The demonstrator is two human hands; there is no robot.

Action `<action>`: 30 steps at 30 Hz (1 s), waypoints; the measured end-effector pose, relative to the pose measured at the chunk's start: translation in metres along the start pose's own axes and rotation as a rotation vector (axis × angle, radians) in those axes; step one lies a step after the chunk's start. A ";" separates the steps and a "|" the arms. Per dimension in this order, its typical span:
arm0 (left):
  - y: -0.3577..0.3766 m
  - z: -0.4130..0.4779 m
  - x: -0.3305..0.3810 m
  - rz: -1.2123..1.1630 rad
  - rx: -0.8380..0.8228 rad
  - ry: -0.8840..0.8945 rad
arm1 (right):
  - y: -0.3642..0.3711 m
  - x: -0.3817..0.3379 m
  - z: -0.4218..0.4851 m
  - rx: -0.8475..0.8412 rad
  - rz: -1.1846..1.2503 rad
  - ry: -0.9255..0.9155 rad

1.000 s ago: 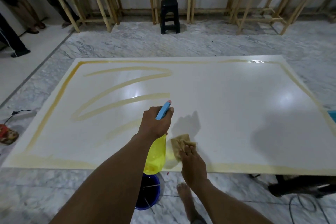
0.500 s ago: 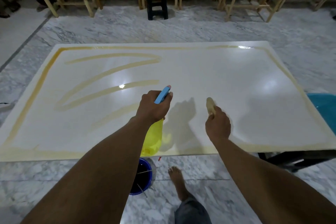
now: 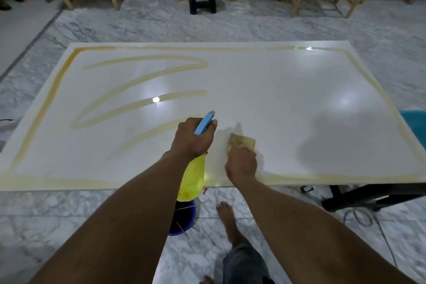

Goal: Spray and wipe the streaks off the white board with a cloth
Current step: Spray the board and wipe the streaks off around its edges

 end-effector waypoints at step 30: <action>-0.082 0.279 0.049 0.056 0.217 -0.026 | 0.022 -0.205 0.352 -0.070 0.502 -0.081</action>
Point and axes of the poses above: each hand's wrist, its own z-axis towards the middle knuckle, its own y-axis out of the palm, x = y × z, the point moved 10 cm from there along z, towards the middle knuckle, and after that the axes turned 14 degrees about x, right-handed, at the moved point
